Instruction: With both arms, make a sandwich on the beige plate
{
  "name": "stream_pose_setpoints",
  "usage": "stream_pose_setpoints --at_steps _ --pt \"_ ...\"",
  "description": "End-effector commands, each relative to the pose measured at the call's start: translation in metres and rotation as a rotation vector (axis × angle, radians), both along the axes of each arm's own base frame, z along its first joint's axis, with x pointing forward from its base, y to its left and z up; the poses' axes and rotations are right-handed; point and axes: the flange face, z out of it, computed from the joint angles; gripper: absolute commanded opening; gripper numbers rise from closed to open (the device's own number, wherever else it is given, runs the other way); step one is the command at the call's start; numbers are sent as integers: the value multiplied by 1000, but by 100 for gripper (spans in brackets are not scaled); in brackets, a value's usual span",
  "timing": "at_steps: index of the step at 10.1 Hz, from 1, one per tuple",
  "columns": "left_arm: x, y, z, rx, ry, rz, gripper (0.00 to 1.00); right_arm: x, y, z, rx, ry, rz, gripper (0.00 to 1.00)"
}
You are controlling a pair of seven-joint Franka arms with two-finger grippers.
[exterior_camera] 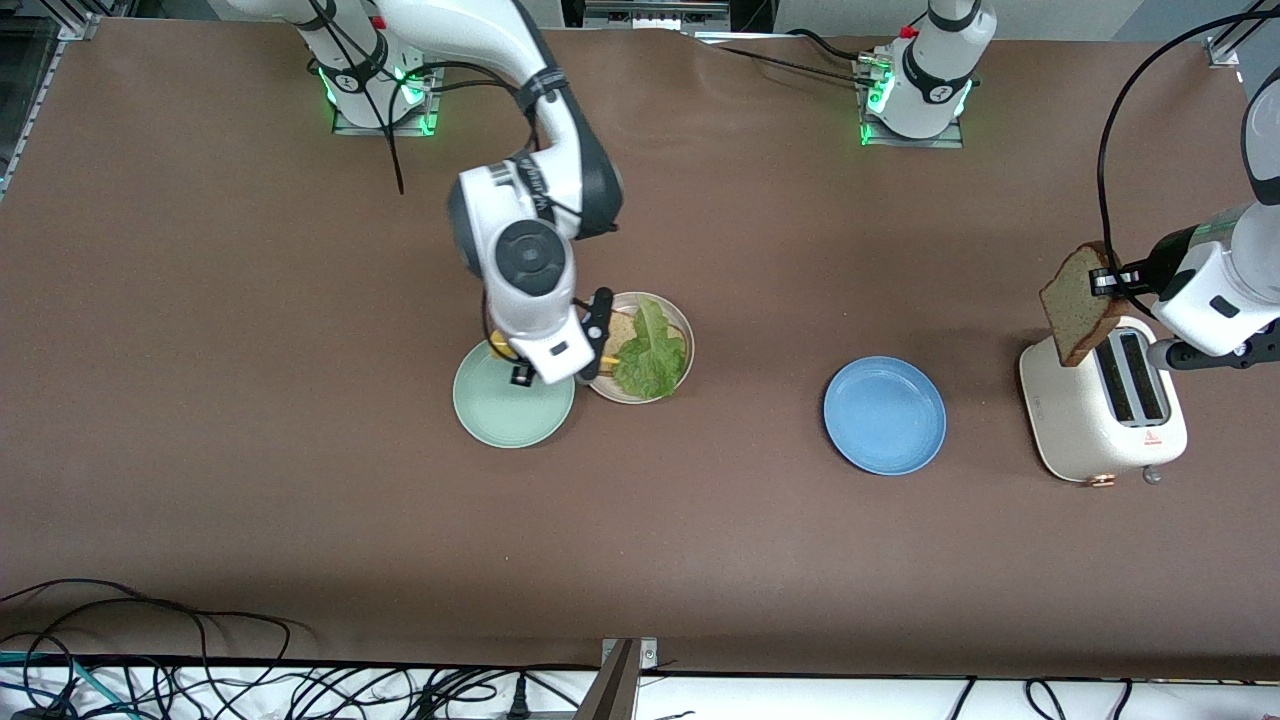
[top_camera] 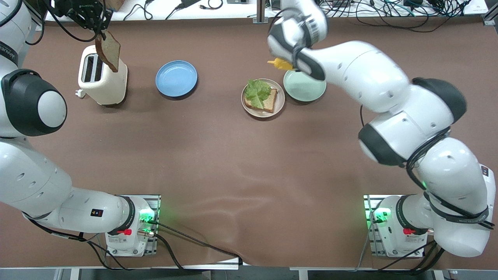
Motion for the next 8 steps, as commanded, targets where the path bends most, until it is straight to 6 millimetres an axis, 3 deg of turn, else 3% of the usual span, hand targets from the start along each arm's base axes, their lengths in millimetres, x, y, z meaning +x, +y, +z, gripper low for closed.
stream_pose_setpoints --at_steps 1,3,8 --pt "2 -5 -4 -19 20 -17 0 -11 28 -23 -60 -57 62 0" --pt "3 -12 -11 -17 32 -24 0 -29 46 -39 -128 -67 127 0" --pt "3 -14 -12 -19 35 -23 0 -36 44 -64 -255 -75 184 0"
